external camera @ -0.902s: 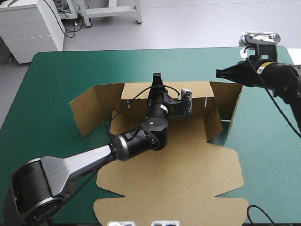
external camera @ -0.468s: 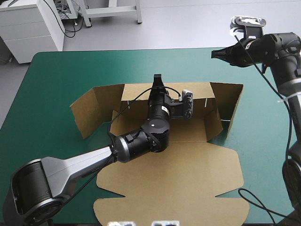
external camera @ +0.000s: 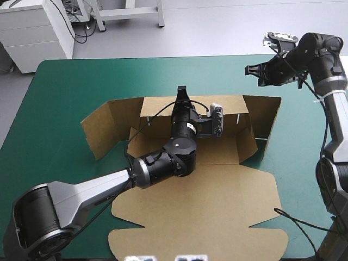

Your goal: Fold the box

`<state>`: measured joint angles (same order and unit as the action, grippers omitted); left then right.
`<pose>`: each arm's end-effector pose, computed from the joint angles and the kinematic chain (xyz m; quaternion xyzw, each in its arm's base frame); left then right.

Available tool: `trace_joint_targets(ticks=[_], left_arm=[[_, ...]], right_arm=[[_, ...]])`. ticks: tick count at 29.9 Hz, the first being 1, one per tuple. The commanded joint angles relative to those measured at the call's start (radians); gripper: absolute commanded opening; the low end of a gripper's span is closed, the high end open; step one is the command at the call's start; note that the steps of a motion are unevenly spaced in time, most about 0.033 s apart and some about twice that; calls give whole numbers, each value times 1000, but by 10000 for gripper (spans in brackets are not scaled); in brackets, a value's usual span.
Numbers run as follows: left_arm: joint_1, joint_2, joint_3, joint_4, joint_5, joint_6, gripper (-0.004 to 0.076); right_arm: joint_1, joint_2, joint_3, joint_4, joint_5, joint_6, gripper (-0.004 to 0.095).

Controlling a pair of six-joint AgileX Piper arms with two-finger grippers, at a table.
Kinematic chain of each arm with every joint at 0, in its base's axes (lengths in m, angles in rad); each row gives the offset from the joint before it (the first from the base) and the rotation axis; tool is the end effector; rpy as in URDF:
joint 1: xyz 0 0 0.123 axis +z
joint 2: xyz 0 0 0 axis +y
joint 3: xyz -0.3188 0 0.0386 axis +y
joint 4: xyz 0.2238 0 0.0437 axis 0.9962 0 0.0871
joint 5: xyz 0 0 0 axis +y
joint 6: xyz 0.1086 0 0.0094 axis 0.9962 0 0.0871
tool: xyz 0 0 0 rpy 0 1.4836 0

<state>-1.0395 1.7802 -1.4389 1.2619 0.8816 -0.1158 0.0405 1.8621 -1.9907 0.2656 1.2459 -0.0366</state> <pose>0.2668 -0.2957 0.3509 0.5913 0.5864 0.3451 0.4330 0.3987 0.0433 0.3994 -0.0296 0.9548 0.1327 0.2645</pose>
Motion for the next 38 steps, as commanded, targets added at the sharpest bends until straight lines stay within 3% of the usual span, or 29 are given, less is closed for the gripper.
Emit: trace_joint_targets(ticks=[1, 12, 18, 24, 33, 38], left_arm=[[-5, -53, -21, 21, 37, -25, -8], [-5, -53, -21, 20, 58, -28, -8], [-5, -53, -21, 18, 74, -28, -8], [-5, -53, -21, 13, 74, 3, -8], [-5, -53, -21, 13, 72, 5, -8], [-5, -53, -21, 11, 72, 8, -8]], right_arm=[[-4, -58, 26, 29, 1, -13, -14], [-7, -161, 211, 37, 1, -100, -14], [-7, -226, 359, 162, -3, -190, -14], [-7, -375, 602, 279, -212, -283, -14], [-7, -507, 806, 406, -382, -442, -14], [-7, -515, 856, 476, -422, -547, -14]])
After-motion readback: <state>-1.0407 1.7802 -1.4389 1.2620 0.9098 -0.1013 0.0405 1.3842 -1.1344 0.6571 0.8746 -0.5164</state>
